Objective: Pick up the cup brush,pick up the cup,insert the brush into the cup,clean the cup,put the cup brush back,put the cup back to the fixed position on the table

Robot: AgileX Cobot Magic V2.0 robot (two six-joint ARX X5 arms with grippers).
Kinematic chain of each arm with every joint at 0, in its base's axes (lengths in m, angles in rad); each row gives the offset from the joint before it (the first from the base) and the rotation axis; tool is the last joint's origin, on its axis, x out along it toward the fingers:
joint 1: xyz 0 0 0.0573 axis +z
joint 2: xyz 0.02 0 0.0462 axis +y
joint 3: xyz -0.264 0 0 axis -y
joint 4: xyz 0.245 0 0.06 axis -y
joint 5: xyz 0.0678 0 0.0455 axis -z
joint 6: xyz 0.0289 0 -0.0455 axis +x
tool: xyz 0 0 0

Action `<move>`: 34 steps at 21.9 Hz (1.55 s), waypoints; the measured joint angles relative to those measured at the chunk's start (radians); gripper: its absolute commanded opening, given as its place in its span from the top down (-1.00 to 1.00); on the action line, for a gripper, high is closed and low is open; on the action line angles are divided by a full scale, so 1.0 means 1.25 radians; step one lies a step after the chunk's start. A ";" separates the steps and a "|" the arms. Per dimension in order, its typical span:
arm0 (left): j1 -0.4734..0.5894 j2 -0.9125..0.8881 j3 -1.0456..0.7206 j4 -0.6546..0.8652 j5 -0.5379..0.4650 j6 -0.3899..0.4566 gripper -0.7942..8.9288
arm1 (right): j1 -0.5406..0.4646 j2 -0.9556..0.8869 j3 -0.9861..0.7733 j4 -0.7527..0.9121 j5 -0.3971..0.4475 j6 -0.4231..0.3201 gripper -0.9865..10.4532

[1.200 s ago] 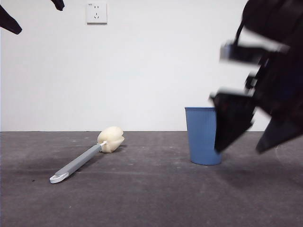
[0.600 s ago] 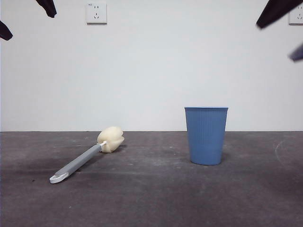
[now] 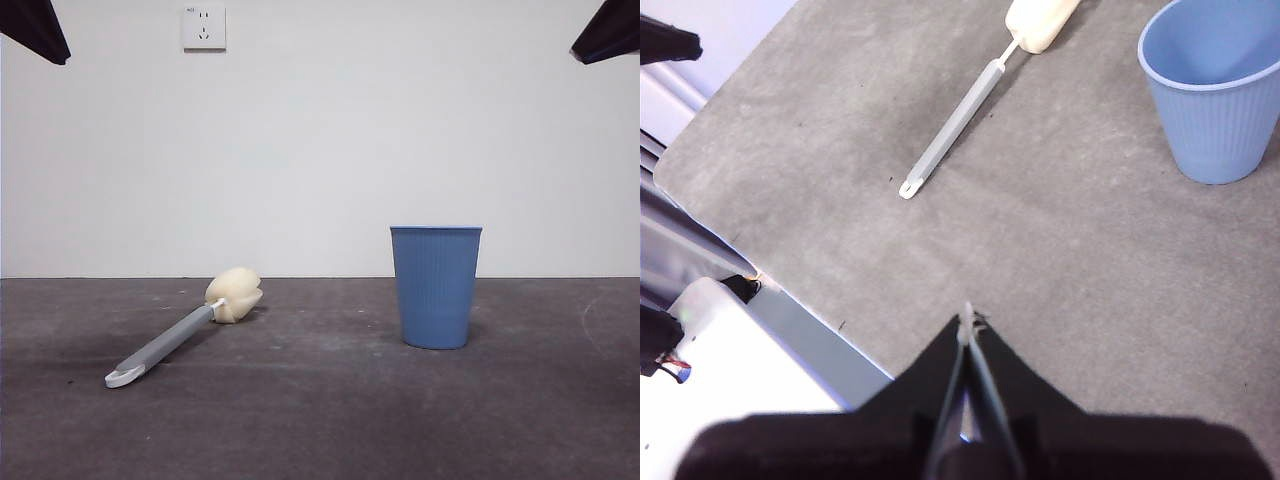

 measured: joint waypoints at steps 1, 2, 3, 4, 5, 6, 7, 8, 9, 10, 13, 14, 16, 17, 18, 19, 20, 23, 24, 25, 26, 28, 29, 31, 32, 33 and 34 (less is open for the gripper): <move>0.000 0.000 0.000 0.000 0.000 0.000 0.84 | 0.000 0.000 0.000 0.000 0.000 0.008 0.82; 0.000 0.000 0.000 0.000 0.000 0.000 0.84 | 0.000 0.000 0.000 0.000 0.000 0.015 0.82; 0.000 0.000 0.000 0.000 0.000 0.001 0.84 | 0.000 0.000 0.000 0.000 0.000 0.020 0.82; 0.000 0.000 0.000 0.000 0.000 0.002 0.84 | 0.000 0.000 0.000 0.000 0.002 0.020 0.82; 0.000 0.000 0.000 0.000 0.000 0.002 0.84 | 0.000 0.000 0.000 0.000 0.003 0.020 0.82; 0.000 0.000 0.000 0.000 0.000 0.002 0.84 | 0.000 0.000 0.000 0.000 0.003 0.020 0.82; 0.000 0.000 0.000 0.000 0.000 0.002 0.84 | 0.000 0.000 0.000 0.000 0.003 0.020 0.82; 0.000 0.000 0.000 0.000 0.000 0.002 0.84 | 0.000 0.000 0.000 0.000 0.003 0.020 0.82; 0.000 0.000 0.000 0.000 0.000 0.002 0.84 | 0.000 0.000 0.000 0.000 0.003 0.020 0.82; 0.000 0.000 0.000 0.000 0.000 0.002 0.84 | 0.000 0.000 0.000 0.000 0.003 0.020 0.82; 0.000 0.000 0.000 0.000 0.000 0.002 0.84 | 0.000 0.000 0.000 0.000 0.003 0.020 0.82; 0.000 0.000 0.000 0.000 0.000 0.005 0.84 | 0.000 0.000 0.000 0.000 0.003 0.020 0.82; 0.000 0.000 0.000 0.000 -0.011 0.018 0.84 | 0.000 0.000 0.000 0.000 0.003 0.020 0.82; 0.000 0.000 0.000 0.001 -0.029 0.024 0.84 | 0.000 0.000 0.000 0.000 0.003 0.020 0.82; 0.000 0.000 0.000 0.011 -0.063 0.035 0.84 | 0.000 0.000 0.000 0.000 0.003 0.020 0.82; 0.000 0.000 -0.001 0.043 -0.106 0.048 0.84 | 0.000 0.000 0.000 -0.001 0.003 0.020 0.82; 0.007 -0.004 -0.002 0.090 -0.150 0.067 0.84 | 0.000 0.000 0.000 -0.001 0.003 0.020 0.82; 0.060 -0.054 -0.002 0.255 -0.175 0.158 0.84 | 0.000 0.000 0.000 -0.001 0.003 0.020 0.82; 0.085 -0.082 -0.002 0.307 -0.155 0.192 0.84 | 0.000 0.000 0.000 -0.001 0.003 0.020 0.82; 0.115 -0.112 -0.008 0.360 -0.132 0.224 0.84 | 0.000 0.000 0.000 -0.002 0.003 0.020 0.82; 0.156 -0.148 -0.023 0.412 -0.113 0.254 0.84 | 0.000 0.000 0.000 -0.002 0.003 0.020 0.82; 0.241 -0.215 -0.075 0.475 -0.105 0.288 0.84 | 0.000 0.000 0.000 -0.002 0.003 0.020 0.82; 0.278 -0.248 -0.105 0.488 -0.105 0.294 0.84 | 0.000 0.000 0.000 -0.002 0.003 0.020 0.82; 0.322 -0.296 -0.153 0.506 -0.105 0.302 0.84 | 0.000 0.000 0.000 -0.002 0.003 0.020 0.82; 0.343 -0.322 -0.181 0.511 -0.105 0.307 0.84 | 0.000 0.000 0.000 -0.002 0.003 0.020 0.82; 0.360 -0.348 -0.212 0.517 -0.105 0.310 0.84 | 0.000 0.000 0.000 -0.002 0.003 0.020 0.82; 0.374 -0.372 -0.246 0.518 -0.105 0.313 0.84 | 0.000 0.000 0.000 -0.002 0.003 0.020 0.82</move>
